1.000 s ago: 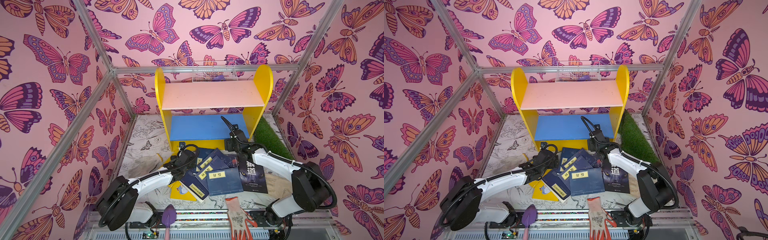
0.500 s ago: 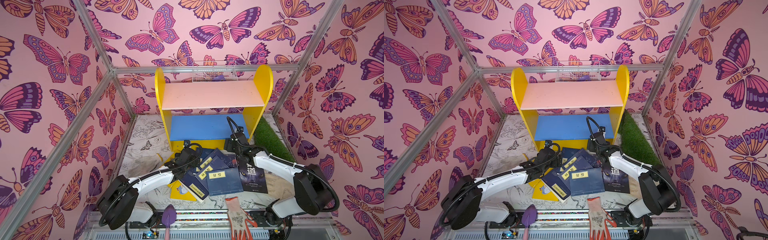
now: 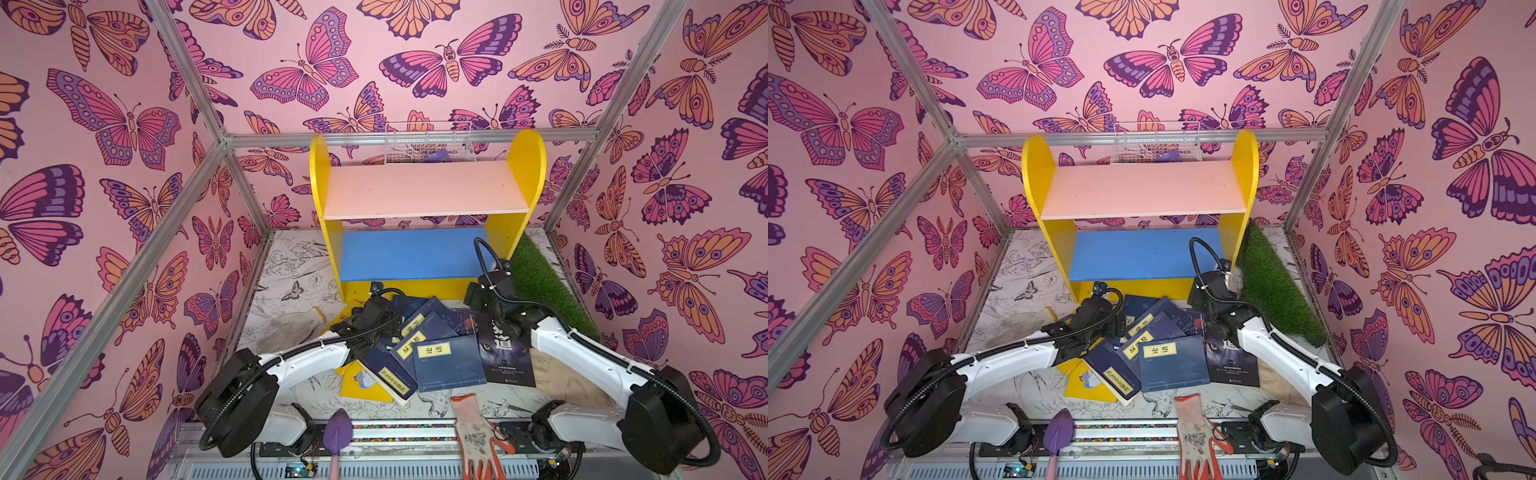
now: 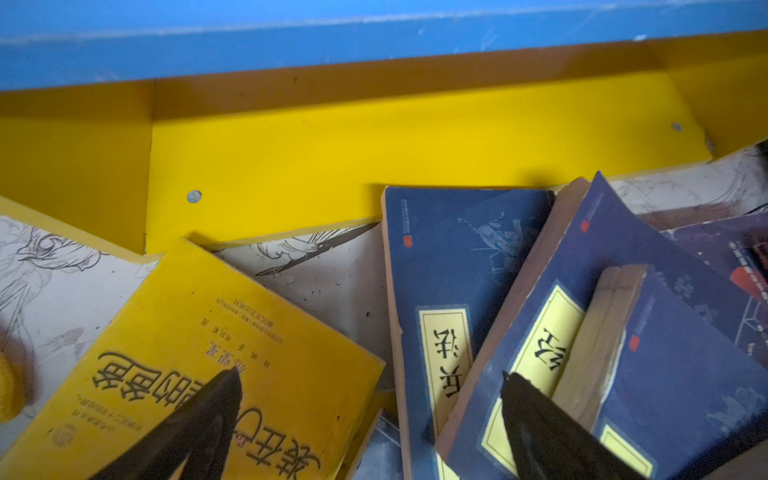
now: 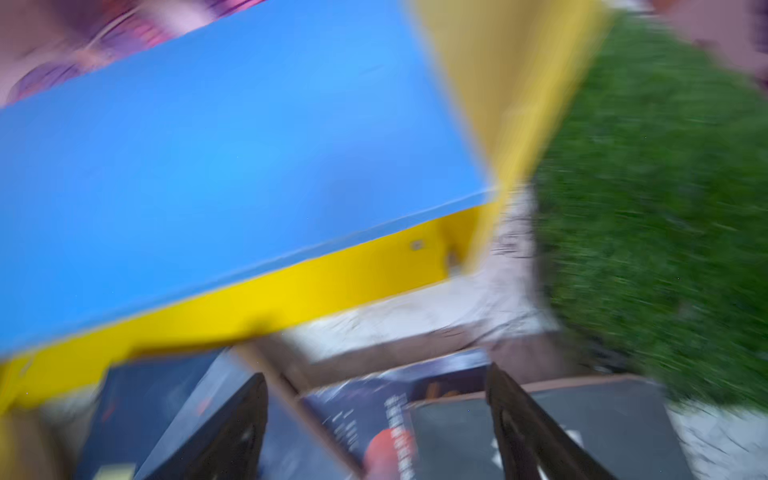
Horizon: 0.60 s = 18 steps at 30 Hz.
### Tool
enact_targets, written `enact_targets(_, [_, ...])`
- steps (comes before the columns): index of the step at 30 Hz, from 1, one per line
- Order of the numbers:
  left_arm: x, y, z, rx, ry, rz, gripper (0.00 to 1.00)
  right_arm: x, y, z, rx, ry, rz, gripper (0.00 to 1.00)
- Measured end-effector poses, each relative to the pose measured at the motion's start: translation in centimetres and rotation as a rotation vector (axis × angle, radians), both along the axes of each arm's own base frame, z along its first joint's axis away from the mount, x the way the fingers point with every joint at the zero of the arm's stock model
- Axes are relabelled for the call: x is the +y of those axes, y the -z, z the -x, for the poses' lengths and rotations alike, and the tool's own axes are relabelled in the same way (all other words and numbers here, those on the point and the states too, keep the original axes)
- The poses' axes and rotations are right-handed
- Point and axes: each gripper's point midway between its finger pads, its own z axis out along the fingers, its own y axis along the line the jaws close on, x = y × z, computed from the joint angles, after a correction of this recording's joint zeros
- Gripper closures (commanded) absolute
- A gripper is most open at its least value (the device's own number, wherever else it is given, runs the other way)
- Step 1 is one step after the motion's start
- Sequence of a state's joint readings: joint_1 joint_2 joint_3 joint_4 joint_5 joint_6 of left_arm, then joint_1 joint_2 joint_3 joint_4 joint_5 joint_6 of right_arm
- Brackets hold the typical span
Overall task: Stacking books/files
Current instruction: Pick up the book from the middle-left of the table.
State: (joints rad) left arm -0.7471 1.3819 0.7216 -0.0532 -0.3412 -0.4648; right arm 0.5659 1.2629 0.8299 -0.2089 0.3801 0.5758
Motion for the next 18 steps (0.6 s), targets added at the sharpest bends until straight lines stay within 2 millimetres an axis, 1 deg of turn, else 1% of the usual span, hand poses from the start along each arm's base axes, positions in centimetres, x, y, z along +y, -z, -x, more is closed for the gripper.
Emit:
enact_targets(2, [0.6, 0.2, 0.5, 0.025, -0.006, -0.019, 0.01, 4.6, -0.7, 1.6, -0.013, -0.207, 0.052, 0.15])
enact_targets(3, [0.9, 0.4, 0.9, 0.038, -0.008, -0.028, 0.01, 6.5, -1.1, 2.4, -0.025, -0.292, 0.074, 0.14])
enact_targets(4, [1.2, 0.4, 1.2, 0.051, -0.012, -0.038, 0.01, 8.9, -1.5, 3.6, -0.038, -0.394, 0.100, 0.13])
enact_targets(5, [1.7, 0.6, 1.6, 0.068, -0.016, -0.051, 0.01, 10.7, -1.7, 4.5, -0.048, -0.471, 0.119, 0.13])
enact_targets(7, [2.5, 1.1, 2.2, 0.101, -0.022, -0.079, 0.02, 12.6, -1.8, 5.5, -0.055, -0.549, 0.138, 0.12])
enact_targets(8, [2.8, 1.4, 2.5, 0.120, -0.024, -0.096, 0.03, 12.9, -1.6, 5.6, -0.054, -0.558, 0.146, 0.12])
enact_targets(10, [3.6, 2.2, 3.3, 0.175, -0.024, -0.140, 0.03, 12.9, -1.0, 5.3, -0.045, -0.554, 0.162, 0.12])
enact_targets(12, [3.9, 2.8, 3.7, 0.220, -0.017, -0.175, 0.03, 12.7, -0.7, 4.9, -0.042, -0.542, 0.168, 0.11])
enact_targets(18, [3.9, 3.6, 4.0, 0.339, 0.006, -0.279, 0.07, 11.8, -0.8, 3.5, -0.049, -0.503, 0.152, 0.11])
